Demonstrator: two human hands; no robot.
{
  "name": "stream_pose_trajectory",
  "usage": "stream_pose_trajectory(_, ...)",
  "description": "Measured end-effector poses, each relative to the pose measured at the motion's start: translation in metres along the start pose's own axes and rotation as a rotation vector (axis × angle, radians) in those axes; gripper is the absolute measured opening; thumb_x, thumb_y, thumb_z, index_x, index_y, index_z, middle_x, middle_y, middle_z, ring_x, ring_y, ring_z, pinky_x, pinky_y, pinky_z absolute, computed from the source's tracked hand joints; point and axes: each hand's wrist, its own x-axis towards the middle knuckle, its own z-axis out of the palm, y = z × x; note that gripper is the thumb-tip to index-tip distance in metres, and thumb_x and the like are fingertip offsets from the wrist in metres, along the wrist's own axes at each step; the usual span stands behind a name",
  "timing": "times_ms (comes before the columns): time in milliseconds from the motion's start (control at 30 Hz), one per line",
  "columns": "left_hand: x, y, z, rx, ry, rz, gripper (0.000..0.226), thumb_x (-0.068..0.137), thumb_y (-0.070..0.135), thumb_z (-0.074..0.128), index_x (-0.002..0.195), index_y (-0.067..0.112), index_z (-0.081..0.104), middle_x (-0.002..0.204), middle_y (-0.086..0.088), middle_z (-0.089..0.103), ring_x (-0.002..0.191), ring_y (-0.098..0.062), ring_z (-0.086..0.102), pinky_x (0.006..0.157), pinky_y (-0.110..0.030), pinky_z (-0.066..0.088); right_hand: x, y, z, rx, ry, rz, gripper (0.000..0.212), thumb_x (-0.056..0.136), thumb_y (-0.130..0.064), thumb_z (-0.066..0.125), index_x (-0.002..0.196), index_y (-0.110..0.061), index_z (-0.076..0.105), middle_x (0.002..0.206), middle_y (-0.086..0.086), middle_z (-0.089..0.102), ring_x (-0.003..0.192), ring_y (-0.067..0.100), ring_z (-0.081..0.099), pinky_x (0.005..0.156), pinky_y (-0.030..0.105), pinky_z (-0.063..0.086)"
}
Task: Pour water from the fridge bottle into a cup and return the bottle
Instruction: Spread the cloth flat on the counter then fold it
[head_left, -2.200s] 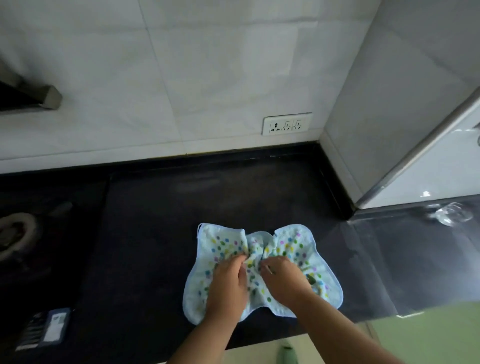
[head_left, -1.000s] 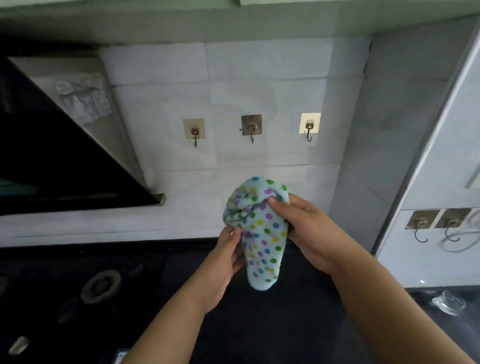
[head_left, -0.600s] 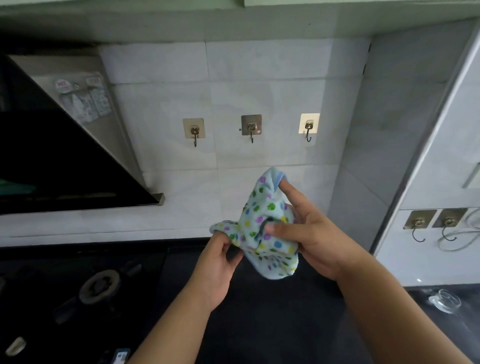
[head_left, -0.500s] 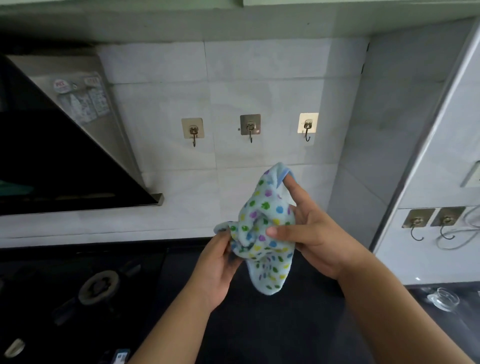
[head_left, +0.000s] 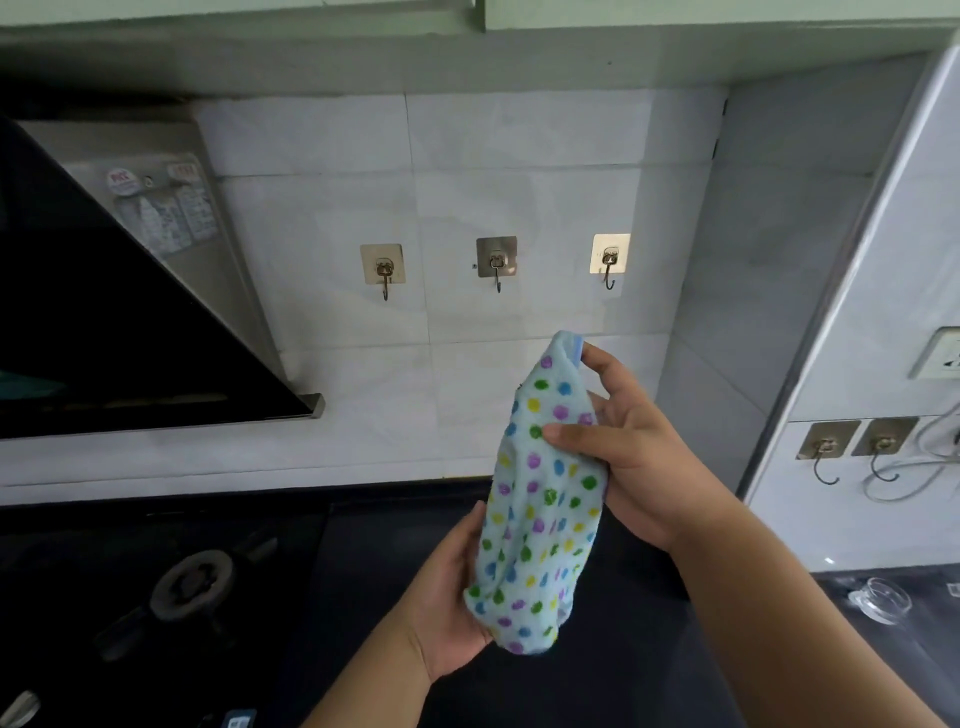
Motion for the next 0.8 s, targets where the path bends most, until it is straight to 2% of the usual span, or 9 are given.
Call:
stream_pose_trajectory(100, 0.008, 0.004, -0.002, 0.104, 0.006, 0.099, 0.039, 0.106, 0.030, 0.058, 0.142, 0.017, 0.064, 0.146, -0.018, 0.061, 0.134, -0.035, 0.060, 0.117, -0.055, 0.043, -0.001, -0.006, 0.000, -0.120, 0.081, 0.016, 0.067, 0.094, 0.003, 0.067, 0.144, -0.036, 0.044, 0.118, 0.017, 0.074, 0.106, 0.040, 0.074, 0.091, 0.054, 0.059)
stream_pose_trajectory(200, 0.010, 0.036, 0.000, 0.324, 0.276, 0.293, 0.019, 0.101, 0.011, 0.060, 0.110, 0.011, 0.077, 0.120, -0.023, 0.074, 0.095, -0.028, 0.076, 0.082, -0.043, 0.062, 0.002, -0.013, -0.015, -0.491, 0.321, 0.022, 0.051, 0.102, -0.017, 0.064, 0.142, -0.037, 0.041, 0.107, 0.001, 0.079, 0.096, 0.026, 0.078, 0.084, 0.047, 0.063)
stream_pose_trajectory(267, 0.008, 0.066, 0.002, 0.484, 0.465, 0.428, 0.023, 0.105, 0.013, 0.053, 0.102, 0.019, 0.076, 0.105, -0.014, 0.076, 0.080, -0.019, 0.073, 0.066, -0.033, 0.059, 0.008, -0.016, -0.031, -0.756, 0.443, 0.037, 0.043, 0.103, -0.025, 0.061, 0.139, -0.037, 0.041, 0.100, -0.006, 0.077, 0.090, 0.017, 0.075, 0.072, 0.033, 0.060)
stream_pose_trajectory(367, -0.001, 0.107, 0.012, 0.662, 0.545, 0.612, 0.025, 0.109, 0.024, 0.049, 0.105, 0.028, 0.073, 0.105, -0.005, 0.074, 0.086, -0.017, 0.072, 0.066, -0.032, 0.059, 0.018, -0.014, -0.045, -0.909, 0.476, 0.044, 0.037, 0.102, -0.027, 0.061, 0.135, -0.036, 0.046, 0.091, -0.003, 0.073, 0.083, 0.009, 0.068, 0.062, 0.022, 0.046)
stream_pose_trajectory(467, -0.008, 0.129, 0.023, 0.700, 0.396, 0.636, 0.025, 0.101, 0.026, 0.068, 0.123, 0.036, 0.067, 0.118, 0.001, 0.072, 0.098, -0.015, 0.074, 0.075, -0.032, 0.061, 0.026, -0.010, -0.047, -0.863, 0.510, 0.005, 0.016, 0.102, -0.027, 0.060, 0.113, -0.037, 0.064, 0.093, 0.000, 0.074, 0.084, 0.015, 0.073, 0.063, 0.023, 0.050)
stream_pose_trajectory(533, -0.010, 0.136, 0.022, 0.762, 0.249, 0.593, 0.073, 0.084, 0.008, 0.085, 0.140, 0.041, 0.052, 0.124, 0.002, 0.068, 0.105, -0.014, 0.074, 0.084, -0.032, 0.062, 0.030, -0.011, -0.046, -0.756, 0.525, -0.026, 0.017, 0.102, -0.023, 0.061, 0.103, -0.034, 0.073, 0.097, 0.000, 0.076, 0.086, 0.015, 0.075, 0.069, 0.023, 0.055)
stream_pose_trajectory(600, -0.010, 0.138, 0.018, 0.897, 0.159, 0.548, 0.103, 0.072, -0.011, 0.087, 0.143, 0.050, 0.042, 0.125, -0.001, 0.064, 0.110, -0.017, 0.073, 0.085, -0.037, 0.064, 0.035, -0.014, -0.048, -0.470, 0.434, 0.009, 0.024, 0.101, -0.013, 0.063, 0.114, -0.029, 0.075, 0.110, 0.004, 0.078, 0.094, 0.016, 0.077, 0.077, 0.026, 0.059)
stream_pose_trajectory(700, -0.008, 0.136, 0.012, 1.028, 0.194, 0.578, 0.072, 0.079, -0.014, 0.080, 0.123, 0.040, 0.063, 0.120, -0.004, 0.072, 0.112, -0.023, 0.072, 0.090, -0.035, 0.062, 0.037, -0.019, -0.051, -0.048, 0.246, 0.011, 0.053, 0.095, 0.012, 0.060, 0.142, -0.015, 0.059, 0.132, 0.010, 0.070, 0.113, 0.025, 0.073, 0.089, 0.035, 0.060)
stream_pose_trajectory(800, -0.004, 0.135, 0.008, 1.025, 0.287, 0.629, 0.024, 0.096, -0.002, 0.068, 0.102, 0.020, 0.075, 0.102, -0.003, 0.081, 0.103, -0.023, 0.077, 0.084, -0.031, 0.062, 0.037, -0.022, -0.055, -0.028, 0.259, -0.089, 0.069, 0.089, 0.023, 0.059, 0.145, -0.019, 0.057, 0.134, 0.006, 0.067, 0.113, 0.024, 0.073, 0.087, 0.033, 0.061)
